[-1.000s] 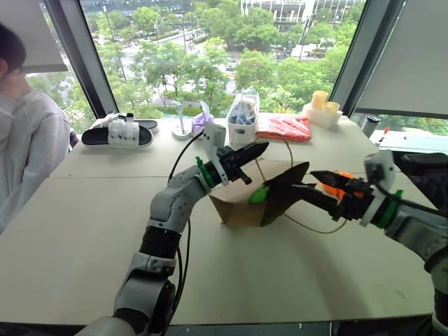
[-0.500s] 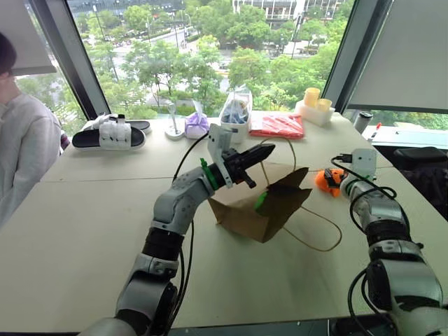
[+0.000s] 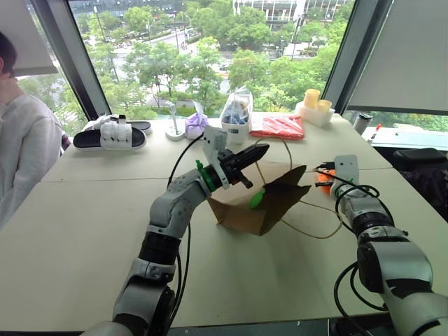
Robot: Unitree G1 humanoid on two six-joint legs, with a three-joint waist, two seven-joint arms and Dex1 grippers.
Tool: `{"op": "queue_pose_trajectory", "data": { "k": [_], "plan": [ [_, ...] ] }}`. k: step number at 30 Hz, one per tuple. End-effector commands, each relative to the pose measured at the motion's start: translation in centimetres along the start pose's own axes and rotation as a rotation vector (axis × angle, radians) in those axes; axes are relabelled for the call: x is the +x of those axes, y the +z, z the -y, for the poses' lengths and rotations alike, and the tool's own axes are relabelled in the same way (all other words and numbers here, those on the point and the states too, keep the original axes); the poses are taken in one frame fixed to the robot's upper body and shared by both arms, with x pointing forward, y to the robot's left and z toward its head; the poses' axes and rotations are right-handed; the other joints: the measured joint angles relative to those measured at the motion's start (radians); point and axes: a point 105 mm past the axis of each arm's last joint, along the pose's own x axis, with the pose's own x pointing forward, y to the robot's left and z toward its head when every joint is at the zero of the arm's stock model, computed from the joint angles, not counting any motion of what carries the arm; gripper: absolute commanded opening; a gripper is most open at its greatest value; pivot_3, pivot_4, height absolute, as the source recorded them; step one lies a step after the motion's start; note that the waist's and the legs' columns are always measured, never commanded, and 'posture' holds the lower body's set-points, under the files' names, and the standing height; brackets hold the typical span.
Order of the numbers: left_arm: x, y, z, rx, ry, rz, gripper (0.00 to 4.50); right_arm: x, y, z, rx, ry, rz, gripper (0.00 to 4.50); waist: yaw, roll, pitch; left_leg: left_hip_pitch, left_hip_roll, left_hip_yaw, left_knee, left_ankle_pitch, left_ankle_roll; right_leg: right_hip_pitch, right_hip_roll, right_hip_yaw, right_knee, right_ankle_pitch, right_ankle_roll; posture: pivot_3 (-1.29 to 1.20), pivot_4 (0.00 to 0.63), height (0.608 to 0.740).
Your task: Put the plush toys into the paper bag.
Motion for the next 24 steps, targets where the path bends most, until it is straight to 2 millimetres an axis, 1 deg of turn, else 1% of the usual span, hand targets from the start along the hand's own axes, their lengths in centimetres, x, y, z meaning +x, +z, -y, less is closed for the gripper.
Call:
{"op": "queue_pose_trajectory", "data": {
  "k": [1,4,5,6,7,8,9,10,12,13,14,15,16,17,18,19,20,21,24],
  "plan": [
    [0.1,1.3,0.4,0.040,-0.016,0.039,0.00,-0.1,0.8,1.2,0.024,-0.011,0.053,0.04,0.000,0.000,0.000,0.000,0.000,0.000,0.000,0.000,0.000,0.000,0.000,0.000,0.000,0.000,0.000,0.00,0.150,0.740],
    [0.0,1.4,0.4,0.043,-0.016,0.040,0.00,-1.0,4.5,2.6,0.057,0.019,0.232,0.04,0.001,0.000,0.000,0.000,0.000,0.000,0.000,0.000,0.000,0.000,0.000,0.000,0.000,0.000,0.000,0.00,0.150,0.740],
    [0.1,1.4,0.4,0.044,-0.016,0.040,0.00,-1.9,5.9,3.4,0.101,0.064,0.290,0.04,0.001,0.000,0.000,-0.001,0.000,0.000,0.000,0.000,0.000,-0.001,0.000,0.000,0.000,0.000,0.000,0.00,0.150,0.740],
    [0.1,1.5,0.3,0.045,-0.017,0.041,0.00,-2.8,6.8,3.8,0.127,0.100,0.329,0.04,0.003,0.000,0.000,-0.001,0.000,0.000,0.000,0.000,0.000,-0.001,0.000,0.000,0.000,0.000,0.000,0.00,0.150,0.740],
    [0.1,1.5,0.4,0.045,-0.019,0.041,0.00,-4.0,7.6,4.5,0.137,0.131,0.363,0.04,0.004,0.000,0.000,-0.002,0.000,-0.001,0.000,0.000,0.000,-0.002,0.000,0.000,0.000,0.000,0.000,0.00,0.150,0.740],
    [0.0,1.6,0.4,0.045,-0.021,0.041,0.00,-5.0,7.9,4.7,0.137,0.151,0.379,0.04,0.006,0.001,0.000,-0.003,0.000,-0.001,0.000,0.000,0.000,-0.002,0.000,0.000,0.000,0.000,0.000,0.00,0.150,0.740],
    [0.1,1.6,0.4,0.043,-0.025,0.041,0.00,-6.8,8.3,5.6,0.162,0.177,0.392,0.04,0.005,0.001,0.000,-0.003,0.000,-0.002,0.000,0.000,0.000,-0.002,0.000,0.000,0.000,0.000,0.001,0.00,0.150,0.740],
    [0.1,1.6,0.4,0.040,-0.028,0.041,0.00,-8.7,8.4,6.0,0.168,0.219,0.395,0.04,0.007,0.001,0.000,-0.003,0.000,-0.002,0.000,-0.001,0.001,-0.002,0.000,0.000,0.000,0.000,0.001,0.00,0.150,0.740],
    [0.2,1.6,0.4,0.036,-0.032,0.041,0.00,-11.2,8.5,5.9,0.170,0.288,0.380,0.04,0.008,0.001,0.000,-0.003,0.000,-0.004,-0.001,-0.001,0.002,-0.002,0.000,-0.002,0.000,0.000,0.001,0.00,0.150,0.740],
    [0.1,1.6,0.3,0.033,-0.033,0.041,0.00,-12.1,8.5,5.6,0.193,0.328,0.373,0.04,0.006,0.001,0.000,-0.002,0.000,-0.004,-0.001,-0.001,0.002,-0.001,0.000,-0.002,0.000,0.000,0.001,0.00,0.150,0.740],
    [0.2,1.6,0.3,0.029,-0.035,0.039,0.00,-14.1,8.4,4.9,0.184,0.436,0.354,0.04,0.004,0.001,0.000,-0.002,0.000,-0.003,-0.001,-0.003,0.004,-0.001,0.000,-0.002,-0.001,0.000,0.001,0.00,0.150,0.740],
    [0.2,1.5,0.2,0.027,-0.037,0.038,0.00,-15.6,8.3,4.2,0.170,0.517,0.334,0.04,0.006,0.001,0.000,-0.001,0.000,-0.002,-0.001,-0.004,0.006,-0.001,0.000,-0.002,-0.001,0.000,0.001,0.00,0.150,0.740],
    [0.2,1.5,0.2,0.025,-0.038,0.037,0.00,-16.6,8.1,3.8,0.158,0.568,0.317,0.04,0.006,0.001,0.000,-0.001,0.000,-0.002,-0.001,-0.004,0.007,0.000,0.000,-0.002,-0.001,0.000,0.001,0.00,0.150,0.740],
    [0.4,1.5,0.1,0.023,-0.042,0.035,0.00,-18.4,7.7,2.5,0.132,0.679,0.294,0.04,0.005,0.001,0.000,-0.001,0.000,-0.002,0.000,-0.004,0.007,0.001,0.000,-0.002,-0.001,0.000,0.001,0.00,0.150,0.740],
    [0.5,1.4,0.1,0.022,-0.047,0.033,0.00,-19.9,7.2,1.3,0.066,0.769,0.283,0.04,0.007,0.001,0.000,0.000,0.001,-0.002,0.001,-0.004,0.007,0.001,0.001,-0.002,0.000,0.000,0.001,0.00,0.150,0.740],
    [0.6,1.4,0.1,0.020,-0.052,0.031,0.00,-21.1,6.5,0.0,0.032,0.849,0.246,0.04,0.008,0.001,0.000,0.000,0.001,-0.002,0.002,-0.004,0.007,0.002,0.001,-0.002,0.000,0.000,0.001,0.00,0.150,0.740],
    [0.7,1.4,0.1,0.017,-0.057,0.030,0.00,-22.0,5.9,-1.2,-0.007,0.914,0.217,0.04,0.007,0.001,0.000,0.000,0.001,-0.003,0.003,-0.005,0.008,0.003,0.001,-0.003,0.000,0.000,0.001,0.00,0.150,0.740],
    [0.8,1.4,0.1,0.016,-0.062,0.030,0.00,-22.3,5.4,-2.0,-0.037,0.939,0.194,0.04,0.006,0.001,0.000,0.000,0.001,-0.003,0.004,-0.005,0.008,0.003,0.001,-0.003,0.000,0.000,0.001,0.00,0.150,0.740],
    [1.1,1.5,0.3,0.014,-0.073,0.034,0.00,-22.0,4.5,-3.1,-0.113,0.944,0.150,0.04,0.008,0.000,0.000,-0.001,0.001,-0.002,0.006,-0.005,0.009,0.003,0.000,-0.002,-0.001,0.000,0.001,0.00,0.150,0.740]
  ]
}}
